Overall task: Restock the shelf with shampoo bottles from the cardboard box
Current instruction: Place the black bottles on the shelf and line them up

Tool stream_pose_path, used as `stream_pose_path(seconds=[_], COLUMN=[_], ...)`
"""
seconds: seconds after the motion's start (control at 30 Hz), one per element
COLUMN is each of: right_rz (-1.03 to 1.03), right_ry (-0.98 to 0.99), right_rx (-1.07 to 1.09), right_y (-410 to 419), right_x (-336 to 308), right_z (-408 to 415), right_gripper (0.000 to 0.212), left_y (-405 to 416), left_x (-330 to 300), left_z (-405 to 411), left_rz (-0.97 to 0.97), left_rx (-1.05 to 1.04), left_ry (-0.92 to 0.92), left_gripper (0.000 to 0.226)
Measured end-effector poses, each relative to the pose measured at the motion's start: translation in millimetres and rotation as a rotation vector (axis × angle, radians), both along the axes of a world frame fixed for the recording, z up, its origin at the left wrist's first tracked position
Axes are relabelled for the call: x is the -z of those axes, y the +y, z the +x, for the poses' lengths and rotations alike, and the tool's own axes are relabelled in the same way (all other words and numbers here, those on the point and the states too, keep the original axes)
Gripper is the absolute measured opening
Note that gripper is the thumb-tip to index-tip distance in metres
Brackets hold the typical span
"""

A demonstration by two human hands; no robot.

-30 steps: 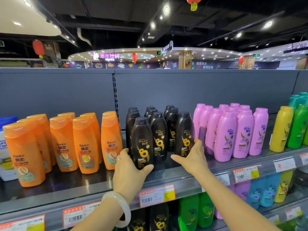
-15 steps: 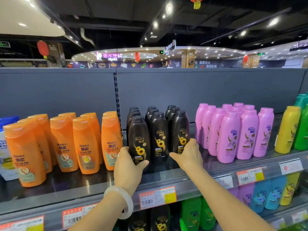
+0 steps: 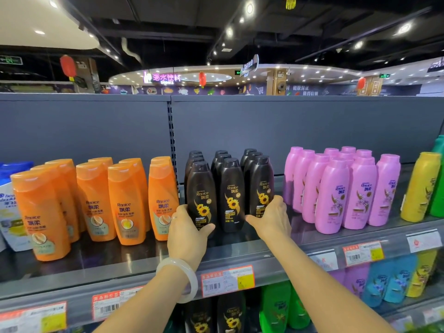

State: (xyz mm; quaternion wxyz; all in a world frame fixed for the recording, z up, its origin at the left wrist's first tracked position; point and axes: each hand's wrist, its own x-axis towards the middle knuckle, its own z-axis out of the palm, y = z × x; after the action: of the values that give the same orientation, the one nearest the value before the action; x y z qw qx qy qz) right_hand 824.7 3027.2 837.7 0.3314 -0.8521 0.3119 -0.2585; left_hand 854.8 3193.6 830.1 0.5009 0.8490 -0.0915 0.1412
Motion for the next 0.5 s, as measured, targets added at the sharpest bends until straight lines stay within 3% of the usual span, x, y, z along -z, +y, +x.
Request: stream_pose_path(seconds=[0.5], right_rz=[0.005], right_ry=[0.0], right_rx=[-0.006], right_y=[0.6], right_x=[-0.5], right_z=[-1.4], right_gripper=[0.071], left_y=[-5.4], left_x=[-4.0], left_z=[-1.0], left_rz=[0.054], left_rx=[-0.044], left_ry=[0.003], left_gripper=[0.054])
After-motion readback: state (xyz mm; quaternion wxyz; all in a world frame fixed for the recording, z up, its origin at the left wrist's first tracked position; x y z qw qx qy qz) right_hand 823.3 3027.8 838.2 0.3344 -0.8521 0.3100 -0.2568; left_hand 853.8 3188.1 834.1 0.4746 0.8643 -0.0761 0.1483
